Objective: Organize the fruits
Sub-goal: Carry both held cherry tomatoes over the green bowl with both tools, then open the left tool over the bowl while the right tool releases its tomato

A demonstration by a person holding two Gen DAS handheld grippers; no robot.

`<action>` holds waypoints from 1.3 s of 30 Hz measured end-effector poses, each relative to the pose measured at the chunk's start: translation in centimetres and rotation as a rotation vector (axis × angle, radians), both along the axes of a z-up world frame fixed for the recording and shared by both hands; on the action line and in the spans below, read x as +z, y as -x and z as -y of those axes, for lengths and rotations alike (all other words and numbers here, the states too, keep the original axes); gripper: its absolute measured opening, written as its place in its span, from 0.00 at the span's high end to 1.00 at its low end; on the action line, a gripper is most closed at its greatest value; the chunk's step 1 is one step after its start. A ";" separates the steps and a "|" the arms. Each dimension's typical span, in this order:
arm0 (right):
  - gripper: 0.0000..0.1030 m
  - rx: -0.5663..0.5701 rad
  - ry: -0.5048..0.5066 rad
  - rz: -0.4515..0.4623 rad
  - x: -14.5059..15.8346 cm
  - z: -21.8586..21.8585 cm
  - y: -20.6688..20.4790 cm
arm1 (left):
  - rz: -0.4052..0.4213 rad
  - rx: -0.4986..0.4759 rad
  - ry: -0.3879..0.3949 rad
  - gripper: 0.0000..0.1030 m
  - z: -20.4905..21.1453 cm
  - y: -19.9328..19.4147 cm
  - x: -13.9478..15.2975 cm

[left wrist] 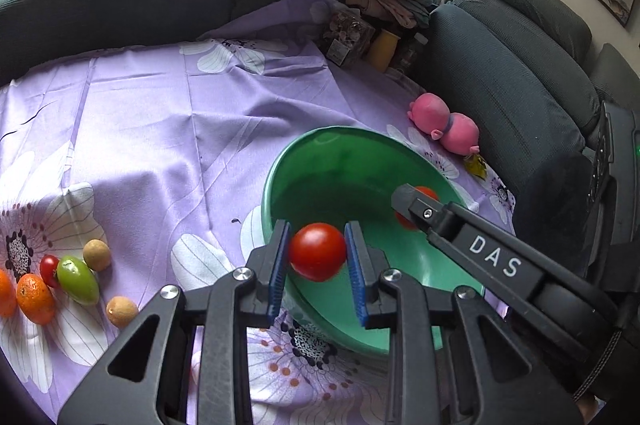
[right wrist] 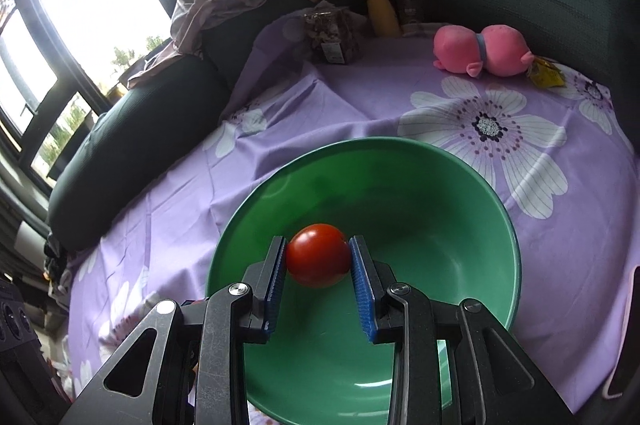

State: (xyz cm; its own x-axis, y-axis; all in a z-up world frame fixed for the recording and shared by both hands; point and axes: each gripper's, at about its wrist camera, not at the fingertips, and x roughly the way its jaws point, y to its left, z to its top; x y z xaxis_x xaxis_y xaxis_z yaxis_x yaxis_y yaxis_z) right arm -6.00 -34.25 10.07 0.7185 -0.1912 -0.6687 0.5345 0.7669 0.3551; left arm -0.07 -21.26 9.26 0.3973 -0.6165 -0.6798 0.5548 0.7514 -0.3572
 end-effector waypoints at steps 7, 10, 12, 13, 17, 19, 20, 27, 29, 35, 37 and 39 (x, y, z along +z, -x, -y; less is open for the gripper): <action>0.67 -0.019 0.000 -0.036 -0.6 0.2 -0.2 | -0.023 -0.007 -0.004 0.73 0.5 0.0 -0.7; 0.67 -0.014 -0.008 -0.037 -0.7 0.3 -0.2 | -0.020 -0.011 -0.009 0.73 0.6 0.1 -0.8; 0.67 -0.019 -0.004 -0.042 -0.7 0.2 -0.2 | -0.018 -0.011 -0.009 0.73 0.6 0.1 -0.8; 0.67 -0.020 -0.003 -0.046 -0.8 0.2 -0.3 | -0.020 -0.011 -0.008 0.73 0.6 0.1 -0.8; 0.67 -0.029 0.000 -0.064 -1.0 0.3 -0.4 | -0.023 -0.007 -0.008 0.73 0.7 0.2 -0.8; 0.67 -0.030 -0.001 -0.069 -1.1 0.4 -0.4 | -0.024 -0.008 -0.008 0.73 0.7 0.2 -0.8; 0.67 -0.029 -0.003 -0.070 -1.1 0.4 -0.4 | -0.027 -0.009 -0.007 0.73 0.7 0.2 -0.9; 0.67 -0.035 -0.004 -0.077 -1.2 0.4 -0.5 | -0.029 -0.011 -0.005 0.73 0.7 0.2 -0.9; 0.67 -0.036 -0.004 -0.078 -1.2 0.4 -0.5 | -0.029 -0.009 -0.004 0.73 0.8 0.1 -1.0; 0.67 -0.039 -0.006 -0.082 -1.4 0.5 -0.5 | -0.028 -0.010 -0.007 0.73 0.7 0.0 -1.0; 0.67 -0.039 -0.007 -0.084 -1.4 0.6 -0.5 | -0.028 -0.009 -0.007 0.73 0.7 0.0 -1.0; 0.67 -0.038 -0.005 -0.085 -1.4 0.6 -0.5 | -0.027 -0.009 -0.006 0.73 0.7 0.0 -1.0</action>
